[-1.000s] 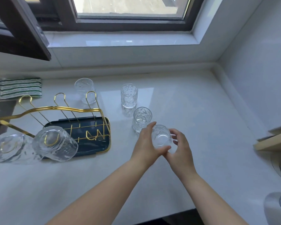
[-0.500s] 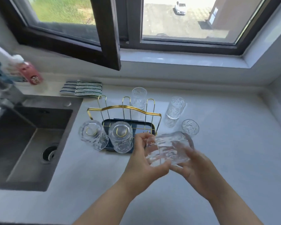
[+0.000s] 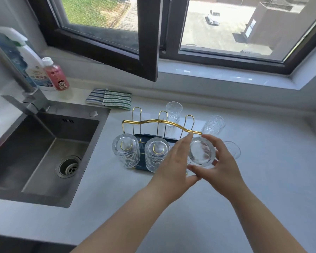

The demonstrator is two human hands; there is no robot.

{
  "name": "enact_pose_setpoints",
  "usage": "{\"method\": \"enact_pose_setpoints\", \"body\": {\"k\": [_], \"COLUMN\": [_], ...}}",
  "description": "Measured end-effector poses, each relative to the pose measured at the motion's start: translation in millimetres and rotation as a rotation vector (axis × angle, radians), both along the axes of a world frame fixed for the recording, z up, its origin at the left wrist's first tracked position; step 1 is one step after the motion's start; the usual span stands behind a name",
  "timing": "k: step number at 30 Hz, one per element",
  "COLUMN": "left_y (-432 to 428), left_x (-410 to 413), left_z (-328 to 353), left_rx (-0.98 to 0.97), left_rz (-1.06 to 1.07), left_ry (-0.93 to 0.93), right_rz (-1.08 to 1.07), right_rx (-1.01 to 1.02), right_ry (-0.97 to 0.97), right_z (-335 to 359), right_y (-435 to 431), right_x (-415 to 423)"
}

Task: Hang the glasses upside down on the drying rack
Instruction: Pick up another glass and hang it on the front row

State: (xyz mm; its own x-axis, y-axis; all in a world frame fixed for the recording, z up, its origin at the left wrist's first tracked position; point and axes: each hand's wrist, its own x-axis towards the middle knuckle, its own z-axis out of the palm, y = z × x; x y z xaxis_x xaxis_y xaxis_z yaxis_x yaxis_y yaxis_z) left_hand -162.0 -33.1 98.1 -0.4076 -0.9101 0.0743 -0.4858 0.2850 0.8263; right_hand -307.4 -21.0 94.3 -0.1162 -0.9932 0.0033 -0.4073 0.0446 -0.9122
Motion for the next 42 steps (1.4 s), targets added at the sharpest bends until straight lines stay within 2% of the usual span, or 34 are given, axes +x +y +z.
{"method": "enact_pose_setpoints", "body": {"k": [7, 13, 28, 42], "left_y": [-12, -15, -9, -2], "left_x": [-9, -15, -22, -27], "left_z": [-13, -21, -29, -31], "left_rx": [0.083, 0.117, 0.157, 0.082], "left_rz": [-0.016, -0.002, 0.094, 0.127], "left_ry": [-0.220, -0.278, -0.254, -0.237], "right_rz": [0.000, 0.026, 0.072, 0.076], "right_rx": [0.051, 0.083, 0.122, 0.114], "right_ry": [0.041, 0.076, 0.044, 0.048], "right_z": [-24, -32, -36, -39], "right_y": [-12, -18, -22, -19], "right_x": [8, 6, 2, 0]}}
